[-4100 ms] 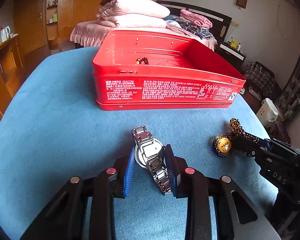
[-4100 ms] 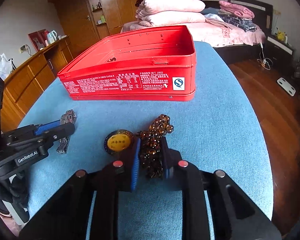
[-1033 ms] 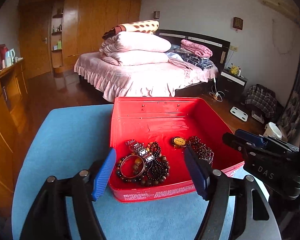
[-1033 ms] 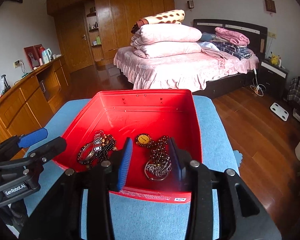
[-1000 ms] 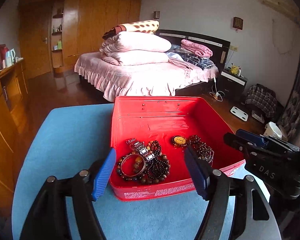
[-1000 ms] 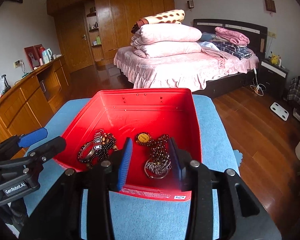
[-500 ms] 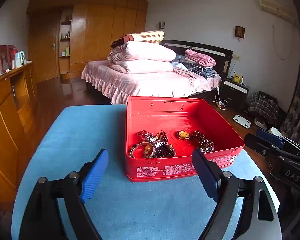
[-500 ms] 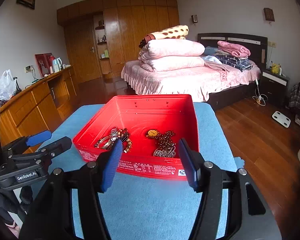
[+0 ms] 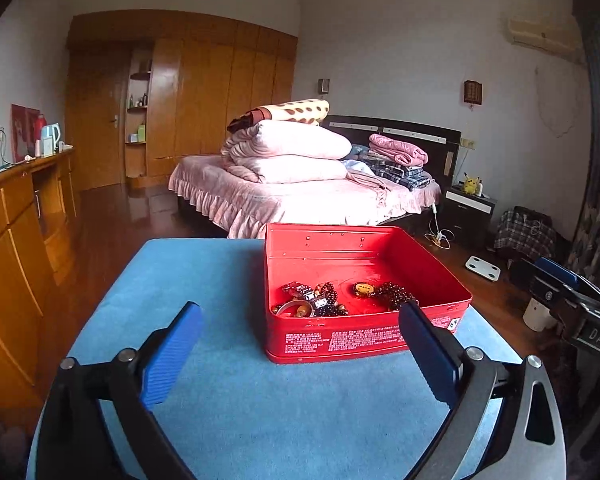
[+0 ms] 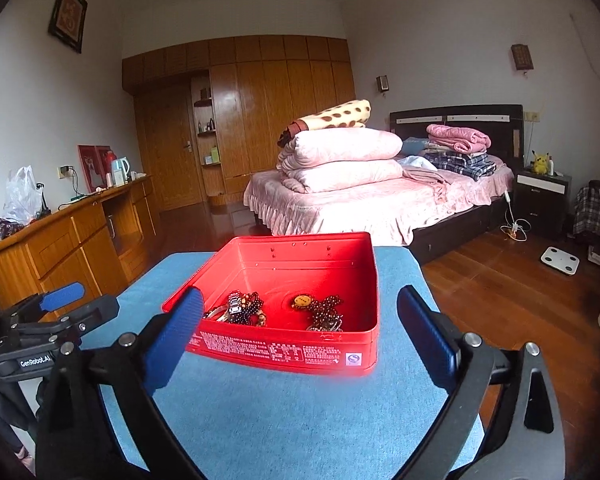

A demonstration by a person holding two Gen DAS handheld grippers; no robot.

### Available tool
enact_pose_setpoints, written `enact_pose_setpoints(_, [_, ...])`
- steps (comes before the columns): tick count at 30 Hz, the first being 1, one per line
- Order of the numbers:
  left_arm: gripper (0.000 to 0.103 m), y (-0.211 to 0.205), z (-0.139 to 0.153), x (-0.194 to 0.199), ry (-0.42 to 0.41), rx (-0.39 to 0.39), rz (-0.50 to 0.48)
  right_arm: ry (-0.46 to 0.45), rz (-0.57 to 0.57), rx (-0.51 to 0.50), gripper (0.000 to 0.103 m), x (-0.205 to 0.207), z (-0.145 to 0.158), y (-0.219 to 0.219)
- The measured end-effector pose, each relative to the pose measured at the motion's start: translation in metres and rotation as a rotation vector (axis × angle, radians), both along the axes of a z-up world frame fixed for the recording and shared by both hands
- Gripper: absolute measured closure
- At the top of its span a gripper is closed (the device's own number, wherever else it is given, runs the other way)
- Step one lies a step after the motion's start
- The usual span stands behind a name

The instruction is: Organize jewelry

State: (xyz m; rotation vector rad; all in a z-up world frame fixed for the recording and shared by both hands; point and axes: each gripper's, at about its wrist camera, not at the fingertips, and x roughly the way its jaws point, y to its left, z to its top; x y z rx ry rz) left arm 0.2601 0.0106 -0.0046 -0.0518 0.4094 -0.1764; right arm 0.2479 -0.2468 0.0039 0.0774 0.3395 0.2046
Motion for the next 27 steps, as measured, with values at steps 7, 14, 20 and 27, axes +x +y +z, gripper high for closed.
enact_pose_setpoints(7, [0.006,0.008,0.003,-0.011,-0.059,-0.007,0.029,-0.028,0.0,-0.018,0.007,-0.009,-0.004,-0.001])
enact_pose_setpoints(14, [0.006,0.011,0.011,-0.024,-0.123,-0.007,0.04,-0.068,-0.007,-0.03,0.006,-0.019,-0.003,0.002])
enact_pose_setpoints(20, [0.006,0.011,0.014,-0.031,-0.176,0.013,0.045,-0.105,-0.014,-0.014,0.006,-0.026,0.0,-0.002])
enact_pose_setpoints(27, [0.006,0.01,0.016,-0.034,-0.221,0.024,0.055,-0.159,-0.018,-0.04,0.006,-0.032,0.001,0.0])
